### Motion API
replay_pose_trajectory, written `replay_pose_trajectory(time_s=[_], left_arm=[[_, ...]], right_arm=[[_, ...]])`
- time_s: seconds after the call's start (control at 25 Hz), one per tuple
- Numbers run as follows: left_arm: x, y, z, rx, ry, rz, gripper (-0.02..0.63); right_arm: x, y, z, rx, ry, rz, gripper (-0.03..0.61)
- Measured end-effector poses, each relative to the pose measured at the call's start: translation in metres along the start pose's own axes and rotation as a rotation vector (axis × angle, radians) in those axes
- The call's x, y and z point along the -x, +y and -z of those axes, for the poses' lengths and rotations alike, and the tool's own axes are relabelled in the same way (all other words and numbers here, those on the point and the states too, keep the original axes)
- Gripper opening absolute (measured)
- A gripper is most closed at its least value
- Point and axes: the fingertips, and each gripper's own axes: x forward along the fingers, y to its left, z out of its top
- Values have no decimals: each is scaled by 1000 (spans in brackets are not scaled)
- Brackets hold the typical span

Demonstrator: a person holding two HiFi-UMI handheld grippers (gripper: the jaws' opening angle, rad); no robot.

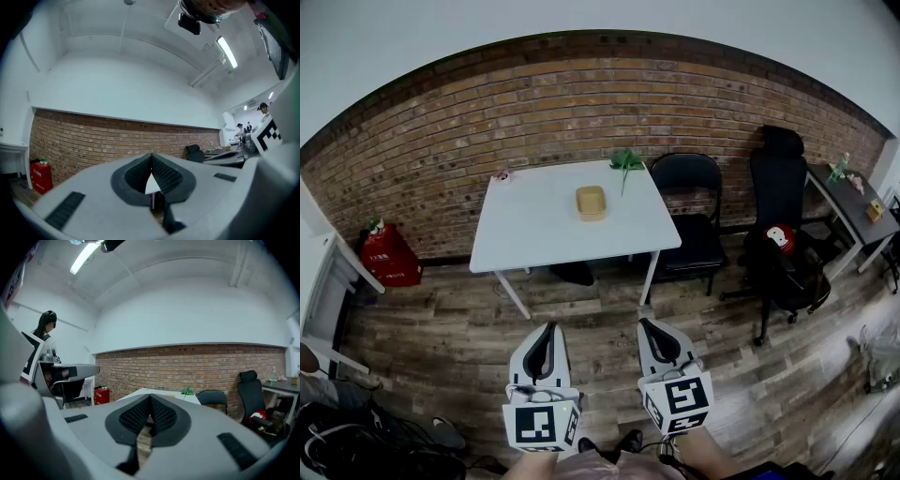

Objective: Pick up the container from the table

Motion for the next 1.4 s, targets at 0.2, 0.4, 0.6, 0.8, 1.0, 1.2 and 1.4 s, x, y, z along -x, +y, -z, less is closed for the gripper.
replay_pose_trajectory(time_s=[0.2, 0.4, 0.6, 0.8, 1.0, 1.2, 1.4], left_arm=[[4, 1, 1, 0, 2, 3, 9], [9, 11, -1, 2, 5, 2, 9], [18, 22, 5, 1, 18, 29, 9], [19, 28, 9, 3, 29, 66, 9], [15, 26, 15, 8, 35, 88, 9], [-2, 33, 25, 11, 51, 73, 9], [-43, 44, 39, 1, 70, 49, 9]], right_arm=[[2, 0, 0, -11, 2, 17, -2], [-2, 9, 0, -41, 17, 5, 216], [-1, 22, 1, -27, 16, 44, 201], [5, 31, 3, -34, 17, 83, 186], [7, 25, 7, -31, 26, 117, 181], [-13, 18, 12, -24, 33, 110, 181], [-56, -7, 22, -36, 43, 94, 178]])
